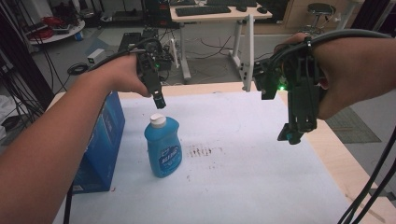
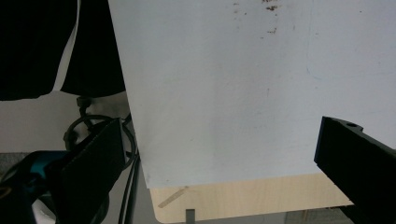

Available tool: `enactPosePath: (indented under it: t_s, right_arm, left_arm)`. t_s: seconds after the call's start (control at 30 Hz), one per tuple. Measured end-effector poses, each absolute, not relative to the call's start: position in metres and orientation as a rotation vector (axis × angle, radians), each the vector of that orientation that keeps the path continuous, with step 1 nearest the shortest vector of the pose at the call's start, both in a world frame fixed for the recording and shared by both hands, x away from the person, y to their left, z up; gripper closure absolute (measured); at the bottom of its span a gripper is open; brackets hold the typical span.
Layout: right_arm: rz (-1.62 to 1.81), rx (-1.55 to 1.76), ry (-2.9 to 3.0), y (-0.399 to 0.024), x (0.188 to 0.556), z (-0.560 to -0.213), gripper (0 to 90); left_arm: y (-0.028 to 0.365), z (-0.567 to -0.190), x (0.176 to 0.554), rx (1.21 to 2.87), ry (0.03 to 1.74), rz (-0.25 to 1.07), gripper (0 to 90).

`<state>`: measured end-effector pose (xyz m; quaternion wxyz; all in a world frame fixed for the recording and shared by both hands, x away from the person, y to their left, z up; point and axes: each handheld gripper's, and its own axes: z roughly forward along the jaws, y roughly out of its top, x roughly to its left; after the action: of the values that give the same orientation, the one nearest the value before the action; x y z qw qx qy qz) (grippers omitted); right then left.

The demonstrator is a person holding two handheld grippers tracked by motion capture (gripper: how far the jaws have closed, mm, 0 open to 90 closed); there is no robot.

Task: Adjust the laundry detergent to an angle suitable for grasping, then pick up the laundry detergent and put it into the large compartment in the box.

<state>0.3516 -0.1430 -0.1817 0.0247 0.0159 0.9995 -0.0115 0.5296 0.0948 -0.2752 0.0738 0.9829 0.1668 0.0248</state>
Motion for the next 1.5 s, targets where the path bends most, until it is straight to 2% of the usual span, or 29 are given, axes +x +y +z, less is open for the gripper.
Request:
enactPosePath:
  t_s: [0.73,1.1,1.5]
  right_arm:
    - [-0.051,0.042,3.09,-0.148,0.355,-0.187,1.1]
    - [-0.033,0.022,3.077,-0.147,0.359,-0.186,1.2]
    - [-0.02,0.01,3.058,-0.147,0.358,-0.185,1.1]
  left_arm:
    - [0.091,-0.279,0.531,2.962,0.497,0.066,1.7]
    - [0.094,-0.255,0.516,2.913,0.492,0.102,1.7]
    - [0.103,-0.224,0.491,2.875,0.611,0.08,1.7]
